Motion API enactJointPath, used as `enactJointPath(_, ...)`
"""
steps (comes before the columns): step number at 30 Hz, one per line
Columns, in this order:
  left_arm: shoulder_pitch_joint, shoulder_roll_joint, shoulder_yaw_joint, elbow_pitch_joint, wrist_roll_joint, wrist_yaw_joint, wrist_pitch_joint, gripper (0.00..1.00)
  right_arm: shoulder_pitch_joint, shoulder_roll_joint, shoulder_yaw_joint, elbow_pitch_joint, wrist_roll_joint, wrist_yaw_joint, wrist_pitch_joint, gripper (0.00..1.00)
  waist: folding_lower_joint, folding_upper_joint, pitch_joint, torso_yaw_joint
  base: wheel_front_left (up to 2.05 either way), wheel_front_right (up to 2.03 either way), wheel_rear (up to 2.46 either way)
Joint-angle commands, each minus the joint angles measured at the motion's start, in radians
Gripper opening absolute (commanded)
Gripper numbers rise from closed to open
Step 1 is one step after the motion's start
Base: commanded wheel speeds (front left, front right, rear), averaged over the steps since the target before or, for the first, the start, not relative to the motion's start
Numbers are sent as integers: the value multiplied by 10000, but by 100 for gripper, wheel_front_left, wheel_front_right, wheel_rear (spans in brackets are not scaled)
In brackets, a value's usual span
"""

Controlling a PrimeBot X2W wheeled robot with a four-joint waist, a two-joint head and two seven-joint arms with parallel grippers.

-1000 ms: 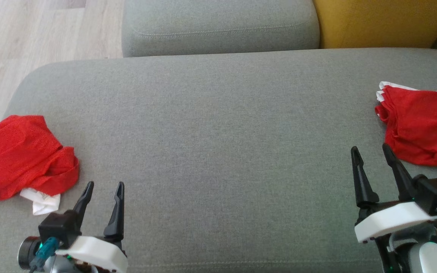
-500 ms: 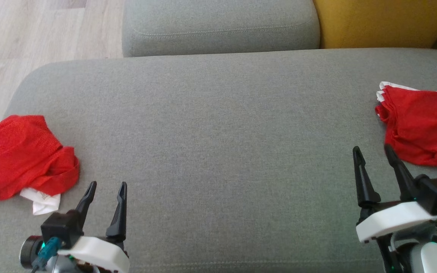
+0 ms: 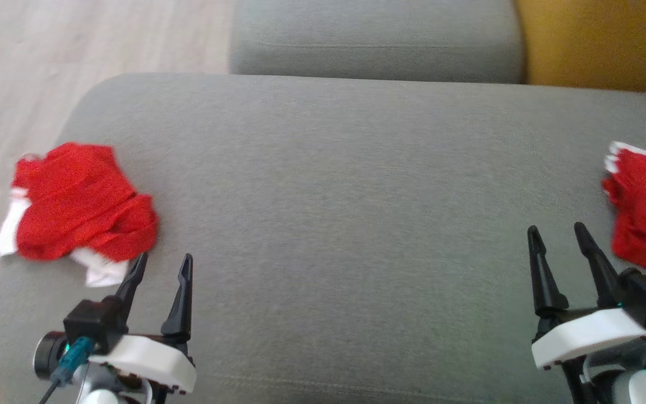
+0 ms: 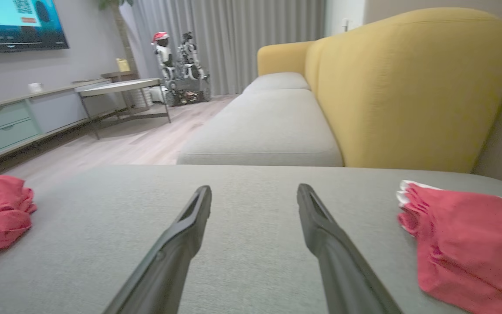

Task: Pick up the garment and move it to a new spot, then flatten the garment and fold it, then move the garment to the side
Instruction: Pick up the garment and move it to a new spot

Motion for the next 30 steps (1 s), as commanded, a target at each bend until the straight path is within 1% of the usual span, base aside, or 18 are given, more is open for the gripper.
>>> enactJointPath(1,-613,106,349,-284,-33,2,-65,100,-249,-51,278,-456,75,-7,24,100,1,0,-47,693,0,0,0)
enactJointPath(7,-808,161,423,-223,-57,53,-121,100,-148,-51,595,-676,-13,-7,84,100,1,0,-127,2056,0,0,0)
enactJointPath(10,-824,225,480,-225,-68,94,-130,100,-160,-51,765,-699,-44,-7,53,100,1,0,-156,2543,0,0,0)
enactJointPath(14,-830,299,553,-252,-106,135,-142,100,-166,-51,907,-677,5,-7,17,100,1,0,-185,3010,0,0,0)
enactJointPath(20,-801,370,606,-347,-148,211,-129,100,-194,-51,990,-602,-45,-7,-18,100,1,0,-192,3336,0,0,0)
enactJointPath(30,-790,409,663,-428,-254,293,-179,100,-222,-51,1026,-584,21,-7,25,100,1,0,-106,3399,0,0,0)
